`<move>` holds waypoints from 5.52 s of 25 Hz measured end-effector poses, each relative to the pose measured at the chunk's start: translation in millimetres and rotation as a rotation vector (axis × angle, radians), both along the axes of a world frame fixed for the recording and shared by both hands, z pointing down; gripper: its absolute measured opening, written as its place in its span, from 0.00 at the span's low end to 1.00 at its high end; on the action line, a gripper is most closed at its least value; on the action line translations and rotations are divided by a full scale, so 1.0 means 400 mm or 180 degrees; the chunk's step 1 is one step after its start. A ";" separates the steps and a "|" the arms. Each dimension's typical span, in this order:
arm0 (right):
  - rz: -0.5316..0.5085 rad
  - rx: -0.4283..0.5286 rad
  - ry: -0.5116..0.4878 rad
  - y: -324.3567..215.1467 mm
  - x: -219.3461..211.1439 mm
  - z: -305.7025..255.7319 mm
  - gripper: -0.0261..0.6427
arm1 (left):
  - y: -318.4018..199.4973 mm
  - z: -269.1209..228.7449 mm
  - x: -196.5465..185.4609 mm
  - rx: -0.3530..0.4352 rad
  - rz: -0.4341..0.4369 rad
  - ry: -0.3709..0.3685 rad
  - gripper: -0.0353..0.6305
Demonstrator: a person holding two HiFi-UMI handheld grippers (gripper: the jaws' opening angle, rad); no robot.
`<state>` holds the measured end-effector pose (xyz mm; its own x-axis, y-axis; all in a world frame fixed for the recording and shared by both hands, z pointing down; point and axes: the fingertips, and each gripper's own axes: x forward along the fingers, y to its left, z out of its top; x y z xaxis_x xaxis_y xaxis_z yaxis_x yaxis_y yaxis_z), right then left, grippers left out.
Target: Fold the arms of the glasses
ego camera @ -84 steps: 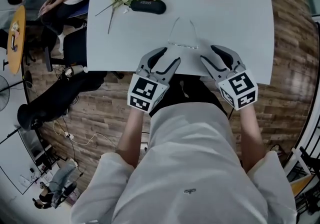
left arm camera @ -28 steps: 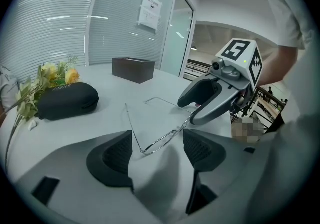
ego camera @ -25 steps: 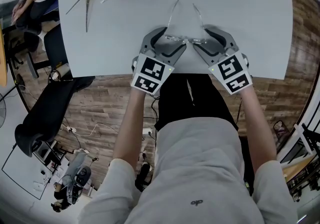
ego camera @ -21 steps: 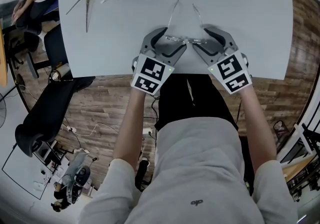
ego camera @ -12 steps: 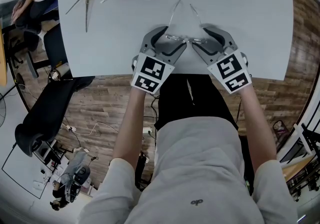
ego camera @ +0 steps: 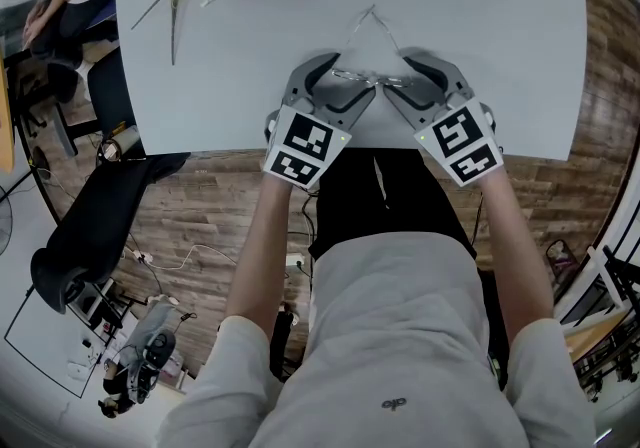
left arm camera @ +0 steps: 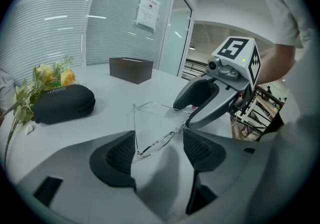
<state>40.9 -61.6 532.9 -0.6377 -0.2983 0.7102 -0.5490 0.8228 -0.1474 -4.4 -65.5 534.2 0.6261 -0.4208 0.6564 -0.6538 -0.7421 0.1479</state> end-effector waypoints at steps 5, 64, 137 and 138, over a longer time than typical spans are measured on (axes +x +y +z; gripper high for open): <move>-0.0077 0.0003 0.0014 0.004 -0.005 0.000 0.33 | 0.003 0.001 0.001 0.0004 0.0033 -0.0011 0.52; -0.0376 0.0150 0.0110 0.022 -0.023 -0.001 0.24 | 0.050 0.002 -0.008 0.0204 0.0577 -0.0260 0.13; -0.0200 0.0523 0.0037 -0.012 0.057 -0.163 0.35 | 0.039 -0.170 0.005 0.0378 0.0035 -0.0272 0.21; -0.0185 0.0530 0.0014 -0.010 0.055 -0.172 0.35 | 0.044 -0.178 0.005 0.0383 0.0000 -0.0257 0.21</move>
